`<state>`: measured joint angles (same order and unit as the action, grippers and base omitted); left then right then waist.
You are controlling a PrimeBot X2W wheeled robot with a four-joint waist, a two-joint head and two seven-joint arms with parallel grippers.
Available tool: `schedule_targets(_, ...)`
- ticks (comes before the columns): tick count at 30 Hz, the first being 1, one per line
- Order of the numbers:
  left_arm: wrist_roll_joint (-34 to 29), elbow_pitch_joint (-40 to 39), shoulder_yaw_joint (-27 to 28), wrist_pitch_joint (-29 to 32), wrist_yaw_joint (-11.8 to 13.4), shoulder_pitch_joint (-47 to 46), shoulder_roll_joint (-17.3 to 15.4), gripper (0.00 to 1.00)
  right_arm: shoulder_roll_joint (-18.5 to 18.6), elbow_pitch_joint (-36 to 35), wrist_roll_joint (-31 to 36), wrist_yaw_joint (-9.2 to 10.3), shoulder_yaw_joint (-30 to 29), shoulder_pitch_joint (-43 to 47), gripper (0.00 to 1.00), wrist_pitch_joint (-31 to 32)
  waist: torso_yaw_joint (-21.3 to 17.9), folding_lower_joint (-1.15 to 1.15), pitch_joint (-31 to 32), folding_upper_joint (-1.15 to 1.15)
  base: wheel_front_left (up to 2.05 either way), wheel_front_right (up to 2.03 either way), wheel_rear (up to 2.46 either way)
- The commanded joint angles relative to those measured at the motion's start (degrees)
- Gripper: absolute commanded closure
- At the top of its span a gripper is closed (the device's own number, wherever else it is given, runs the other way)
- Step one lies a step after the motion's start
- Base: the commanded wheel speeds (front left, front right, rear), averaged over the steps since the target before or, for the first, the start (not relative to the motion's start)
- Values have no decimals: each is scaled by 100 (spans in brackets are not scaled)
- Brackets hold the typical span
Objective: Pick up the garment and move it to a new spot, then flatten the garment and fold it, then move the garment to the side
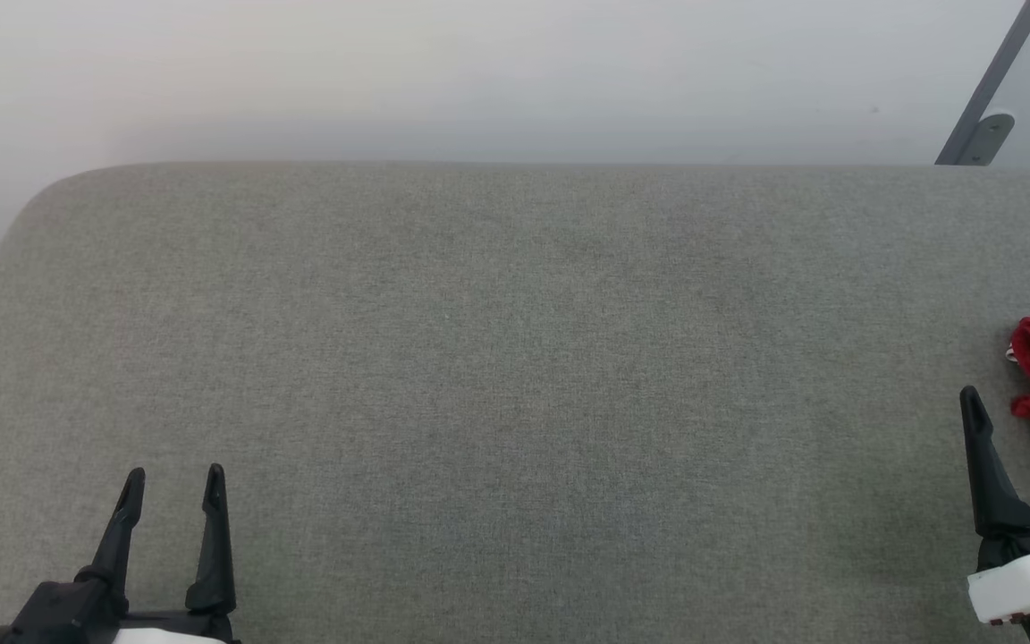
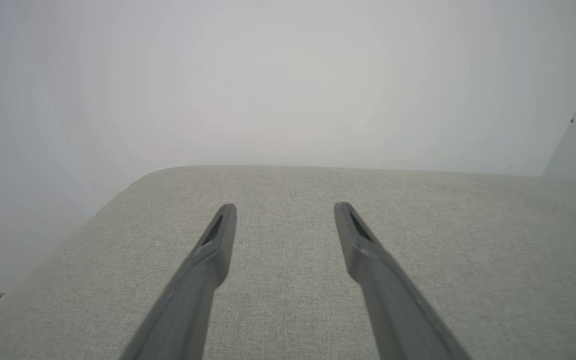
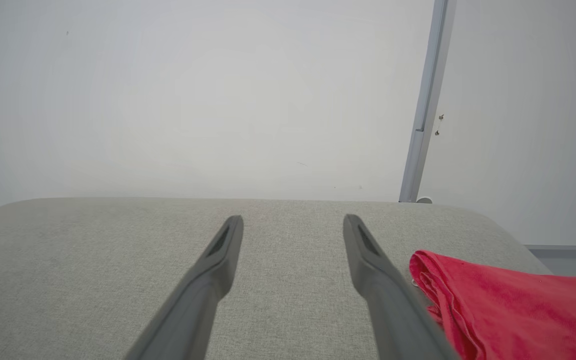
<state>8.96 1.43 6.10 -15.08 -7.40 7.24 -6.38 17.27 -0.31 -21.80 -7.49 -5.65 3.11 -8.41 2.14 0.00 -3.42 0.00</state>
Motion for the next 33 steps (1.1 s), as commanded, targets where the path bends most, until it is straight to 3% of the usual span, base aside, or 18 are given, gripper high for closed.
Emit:
schedule_targets(1, -11, -20, 0, -8, -10, 6, -24, 0, -23, -44, 18, 1, 3, 51, 0, 9, 0, 0, -9, 0, 0, 0, 0)
schedule_targets(4, 11, -89, 15, -8, -10, -38, -16, 0, -25, -74, 19, 1, 5, 21, 0, 9, -2, 0, -48, 0, 0, 0, 0)
schedule_targets(5, 14, -60, 2, 0, 0, -9, 6, 100, -8, -47, 0, 0, 4, -2, 100, 9, -1, 0, -48, 0, 0, 0, 0)
schedule_targets(10, 126, 176, -49, 23, 1, 9, 112, 100, -177, 179, -91, 0, 51, 32, 100, 28, -2, 0, -46, 0, 0, 0, 0)
schedule_targets(33, 2635, 510, -146, 551, -2, -406, 83, 100, -528, 537, -2137, 0, 23, -263, 100, 445, -41, 0, 23, 0, 0, 0, 0)
